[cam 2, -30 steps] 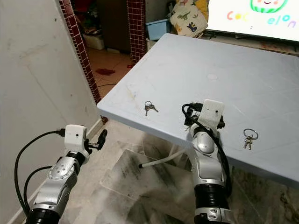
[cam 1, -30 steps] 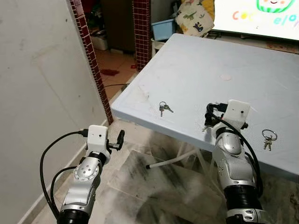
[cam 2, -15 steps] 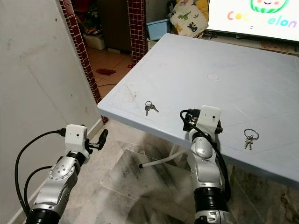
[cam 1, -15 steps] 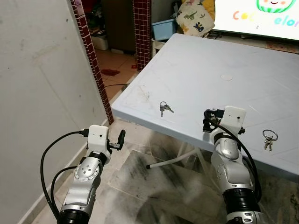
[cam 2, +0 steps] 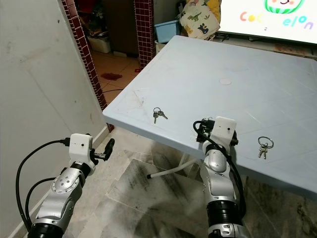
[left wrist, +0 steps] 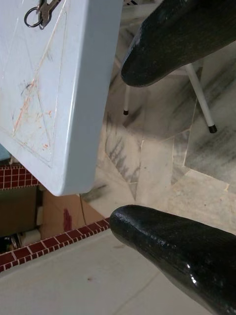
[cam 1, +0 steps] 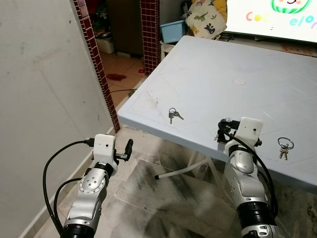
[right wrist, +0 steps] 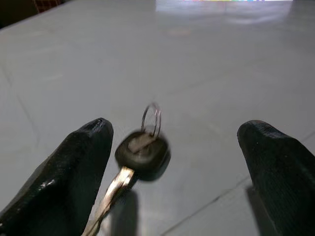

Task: Hang keys on a hook

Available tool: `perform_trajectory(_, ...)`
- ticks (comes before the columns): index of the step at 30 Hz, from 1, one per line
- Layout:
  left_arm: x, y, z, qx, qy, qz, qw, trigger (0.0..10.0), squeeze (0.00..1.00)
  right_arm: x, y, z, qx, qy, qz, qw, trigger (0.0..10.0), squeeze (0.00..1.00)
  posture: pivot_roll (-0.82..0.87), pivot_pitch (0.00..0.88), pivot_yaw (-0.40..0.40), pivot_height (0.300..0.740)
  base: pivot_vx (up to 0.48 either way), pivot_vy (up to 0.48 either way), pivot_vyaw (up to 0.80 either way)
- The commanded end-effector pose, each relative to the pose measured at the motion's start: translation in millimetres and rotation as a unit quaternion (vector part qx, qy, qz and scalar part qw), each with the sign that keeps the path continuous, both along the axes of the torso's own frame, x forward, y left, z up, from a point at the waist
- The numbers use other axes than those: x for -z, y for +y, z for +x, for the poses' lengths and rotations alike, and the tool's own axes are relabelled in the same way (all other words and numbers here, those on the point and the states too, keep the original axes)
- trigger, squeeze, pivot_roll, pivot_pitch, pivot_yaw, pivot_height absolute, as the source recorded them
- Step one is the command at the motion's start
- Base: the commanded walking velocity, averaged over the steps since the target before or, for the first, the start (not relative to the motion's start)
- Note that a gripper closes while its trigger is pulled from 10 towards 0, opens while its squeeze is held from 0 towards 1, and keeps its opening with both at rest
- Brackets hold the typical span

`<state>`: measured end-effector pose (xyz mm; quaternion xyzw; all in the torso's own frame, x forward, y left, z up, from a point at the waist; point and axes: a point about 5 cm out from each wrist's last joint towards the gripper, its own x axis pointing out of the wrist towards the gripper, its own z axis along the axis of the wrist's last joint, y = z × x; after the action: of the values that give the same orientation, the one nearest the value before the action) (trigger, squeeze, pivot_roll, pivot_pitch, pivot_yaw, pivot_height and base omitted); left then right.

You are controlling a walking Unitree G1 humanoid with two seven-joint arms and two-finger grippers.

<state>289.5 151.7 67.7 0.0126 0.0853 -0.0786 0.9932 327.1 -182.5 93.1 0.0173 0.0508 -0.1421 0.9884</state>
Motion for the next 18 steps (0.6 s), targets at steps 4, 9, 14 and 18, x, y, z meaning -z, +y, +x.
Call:
perform_trajectory(4,-2,2.0,-1.1,0.005,-0.004,0.011,1.0,10.0,0.0,-4,-0.5,8.2,-0.011,-0.005,-0.004,1.0,10.0,0.0,-0.05,0.037,0.073,0.74,0.0,0.0,0.0)
perform_trajectory(9,-4,0.7,-0.5,0.006,-0.007,0.011,1.0,10.0,0.0,-7,-4.5,13.6,-0.016,-0.008,-0.019,1.0,10.0,0.0,-0.04,0.039,0.076,0.74,0.0,0.0,0.0)
perform_trajectory(14,-4,2.1,-0.7,0.006,-0.008,0.014,1.0,10.0,0.0,-8,-7.2,17.4,-0.017,-0.01,-0.025,0.999,10.0,0.0,-0.03,0.041,0.079,0.74,0.0,0.0,0.0)
perform_trajectory(18,-4,3.1,-1.8,0.005,-0.008,0.015,1.0,10.0,0.0,-7,-8.4,20.1,-0.013,-0.006,-0.02,1.0,10.0,0.0,-0.02,0.042,0.081,0.74,0.0,0.0,0.0)
